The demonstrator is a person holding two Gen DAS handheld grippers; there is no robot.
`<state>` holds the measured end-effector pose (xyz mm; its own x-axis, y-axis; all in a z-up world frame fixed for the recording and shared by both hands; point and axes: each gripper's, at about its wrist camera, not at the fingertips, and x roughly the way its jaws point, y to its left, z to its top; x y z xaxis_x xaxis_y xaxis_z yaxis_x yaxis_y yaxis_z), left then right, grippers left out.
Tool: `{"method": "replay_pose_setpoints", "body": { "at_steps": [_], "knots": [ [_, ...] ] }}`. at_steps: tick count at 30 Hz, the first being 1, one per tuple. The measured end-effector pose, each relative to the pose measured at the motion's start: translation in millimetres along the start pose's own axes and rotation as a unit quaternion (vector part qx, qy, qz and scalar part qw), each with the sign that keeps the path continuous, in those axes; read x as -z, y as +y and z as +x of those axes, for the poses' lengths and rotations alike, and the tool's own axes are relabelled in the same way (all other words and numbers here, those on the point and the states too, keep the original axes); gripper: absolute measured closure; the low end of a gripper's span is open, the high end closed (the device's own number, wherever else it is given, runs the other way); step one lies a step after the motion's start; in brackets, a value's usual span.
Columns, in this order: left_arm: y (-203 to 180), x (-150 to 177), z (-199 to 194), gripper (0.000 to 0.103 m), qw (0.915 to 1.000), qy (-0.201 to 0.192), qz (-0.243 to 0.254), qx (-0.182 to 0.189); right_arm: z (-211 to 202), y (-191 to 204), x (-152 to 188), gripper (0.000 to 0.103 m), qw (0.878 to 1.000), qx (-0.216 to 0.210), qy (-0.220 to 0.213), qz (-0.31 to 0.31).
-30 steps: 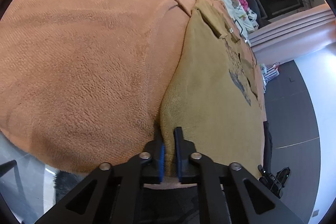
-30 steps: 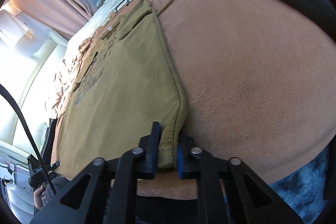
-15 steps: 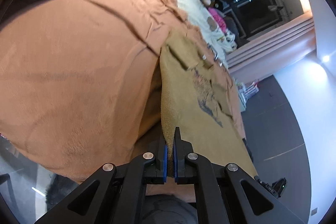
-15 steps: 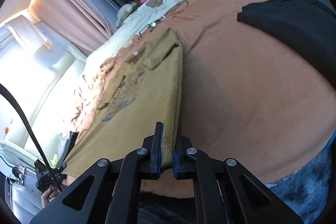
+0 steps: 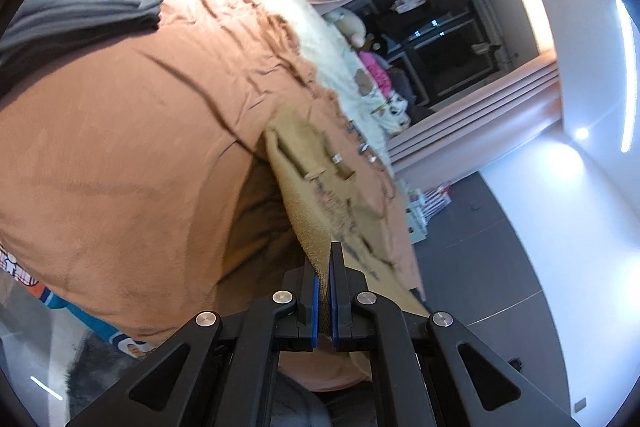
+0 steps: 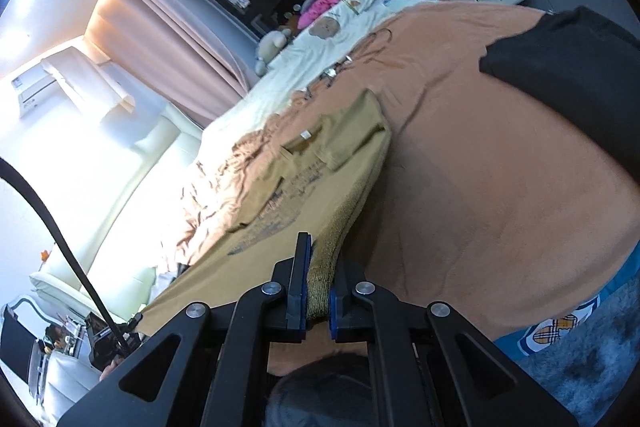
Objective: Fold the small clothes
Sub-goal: 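Lift the hem with both tools and fold it toward the collar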
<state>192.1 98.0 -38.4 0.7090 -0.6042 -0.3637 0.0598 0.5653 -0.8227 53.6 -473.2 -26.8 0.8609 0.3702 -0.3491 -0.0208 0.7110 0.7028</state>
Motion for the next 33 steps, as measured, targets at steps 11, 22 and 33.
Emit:
{"method": "replay_pose_setpoints", "body": {
  "at_steps": [11,22,33],
  "knots": [
    [-44.3,-4.3,-56.8,0.1,0.9978,-0.04,0.017,0.051,-38.7,-0.3,0.9,0.099,0.998,-0.059,-0.034,0.002],
    [-72.0,-5.5,-101.5,0.1,0.9931,-0.072,0.027,0.088,-39.5,-9.1,0.5,0.099,0.994,-0.092,-0.06,-0.012],
    [-60.3,-14.7,-96.2,0.1,0.9941,-0.066,0.016,0.085,-4.9,-17.7,-6.6,0.099,0.995,-0.079,-0.053,-0.005]
  ]
}}
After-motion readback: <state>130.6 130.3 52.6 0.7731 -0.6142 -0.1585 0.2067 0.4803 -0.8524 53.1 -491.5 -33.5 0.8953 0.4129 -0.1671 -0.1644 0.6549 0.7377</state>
